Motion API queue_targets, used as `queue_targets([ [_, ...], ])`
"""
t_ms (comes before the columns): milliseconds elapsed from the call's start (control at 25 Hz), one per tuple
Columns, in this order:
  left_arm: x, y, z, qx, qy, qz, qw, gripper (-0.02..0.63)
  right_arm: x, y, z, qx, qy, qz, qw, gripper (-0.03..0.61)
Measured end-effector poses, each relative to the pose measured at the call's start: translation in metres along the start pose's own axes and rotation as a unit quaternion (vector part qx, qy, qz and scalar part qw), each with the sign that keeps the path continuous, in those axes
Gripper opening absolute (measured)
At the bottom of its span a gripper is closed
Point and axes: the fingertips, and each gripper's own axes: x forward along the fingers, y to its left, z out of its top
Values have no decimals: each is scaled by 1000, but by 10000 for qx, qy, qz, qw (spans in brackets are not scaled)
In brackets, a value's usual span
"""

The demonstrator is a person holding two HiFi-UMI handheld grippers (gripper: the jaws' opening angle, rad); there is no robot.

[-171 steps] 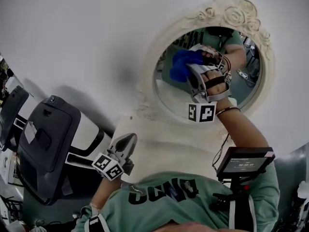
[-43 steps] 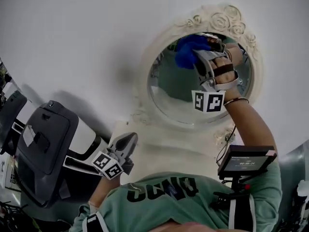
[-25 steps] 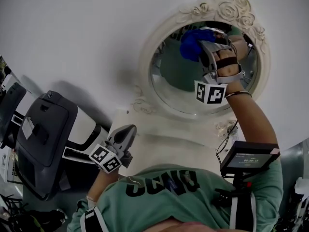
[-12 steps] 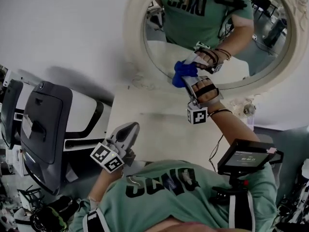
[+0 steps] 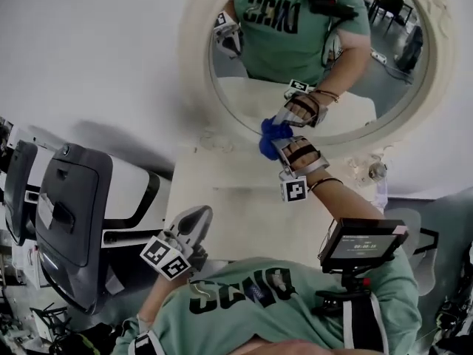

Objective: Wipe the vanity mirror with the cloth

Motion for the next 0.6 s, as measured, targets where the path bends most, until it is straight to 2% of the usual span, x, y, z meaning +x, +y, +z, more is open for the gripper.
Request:
queue_targets([
  [80, -1, -7, 15, 101, -179, -41, 9998, 9, -11, -31, -2, 5, -42, -121, 9999, 49],
  [240, -5, -22, 45, 305, -545, -154, 9979, 9, -50, -163, -10, 92, -97, -1140, 9934, 49],
  [320, -3, -30, 61, 441, -741, -264, 9959, 9, -77, -245, -21, 169, -33, -1782, 9838, 49],
  [480, 3, -41, 88, 704, -1122, -437, 9902, 9, -139, -392, -50, 144, 222, -2982, 9541, 49],
  [600, 4, -45, 99, 807, -1276, -489, 9873, 9, -165, -459, -71, -46, 564, -3381, 9394, 49],
])
